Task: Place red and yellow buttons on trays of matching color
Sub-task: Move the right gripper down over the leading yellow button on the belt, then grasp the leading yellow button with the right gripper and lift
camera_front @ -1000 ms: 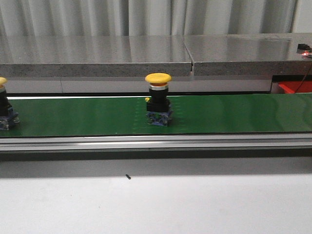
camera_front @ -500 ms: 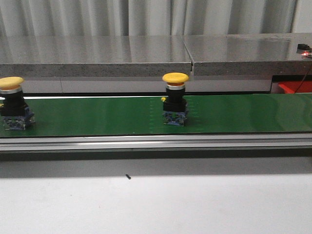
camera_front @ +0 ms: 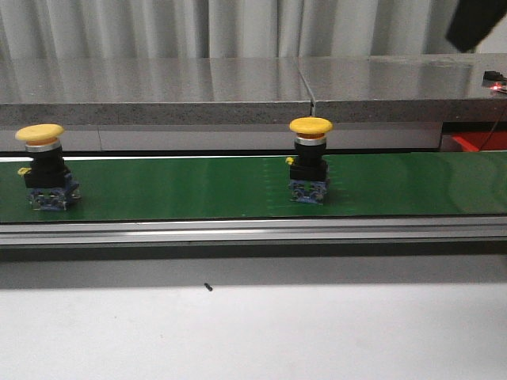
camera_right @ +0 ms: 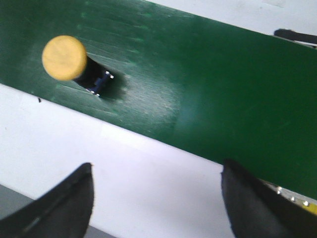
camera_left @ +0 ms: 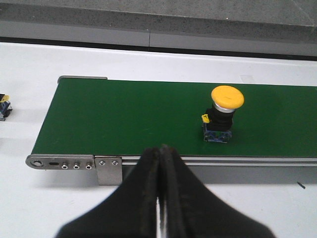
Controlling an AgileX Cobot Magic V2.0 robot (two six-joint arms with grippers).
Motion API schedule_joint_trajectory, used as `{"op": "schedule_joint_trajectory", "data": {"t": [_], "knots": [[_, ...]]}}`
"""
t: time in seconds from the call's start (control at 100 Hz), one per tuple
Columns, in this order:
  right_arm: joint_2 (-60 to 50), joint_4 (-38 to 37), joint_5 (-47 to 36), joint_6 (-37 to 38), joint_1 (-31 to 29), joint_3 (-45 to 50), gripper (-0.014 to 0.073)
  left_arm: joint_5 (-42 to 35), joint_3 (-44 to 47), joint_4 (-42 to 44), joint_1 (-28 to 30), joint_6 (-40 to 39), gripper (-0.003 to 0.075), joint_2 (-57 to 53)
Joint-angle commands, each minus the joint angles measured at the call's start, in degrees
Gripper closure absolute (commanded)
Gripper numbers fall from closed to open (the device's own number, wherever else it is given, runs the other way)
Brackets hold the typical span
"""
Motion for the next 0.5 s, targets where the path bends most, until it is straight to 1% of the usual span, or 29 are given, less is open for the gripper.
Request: {"op": "schedule_joint_trajectory", "data": {"t": [0.0, 0.11, 0.29, 0.49], "knots": [[1.47, 0.12, -1.34, 2.31, 2.13, -3.91, -0.0036, -3.92, -1.58, -0.46, -0.03, -0.62, 0.0741, 0.34], [5.26, 0.12, -1.01, 6.6, 4.71, -6.68, -0.0026, -3.92, -1.58, -0.46, -0.03, -0.62, 0.0741, 0.34], [10.88, -0.15, -1.83, 15.69, 6.9, -10.69, -0.0026, -3.92, -1.58, -0.46, -0.03, -0.62, 0.0741, 0.34], [15.74, -0.41, -1.85, 16.48, 7.93, -13.1, -0.0026, -3.92, -1.58, -0.46, -0.03, -0.62, 0.0741, 0.34]]}}
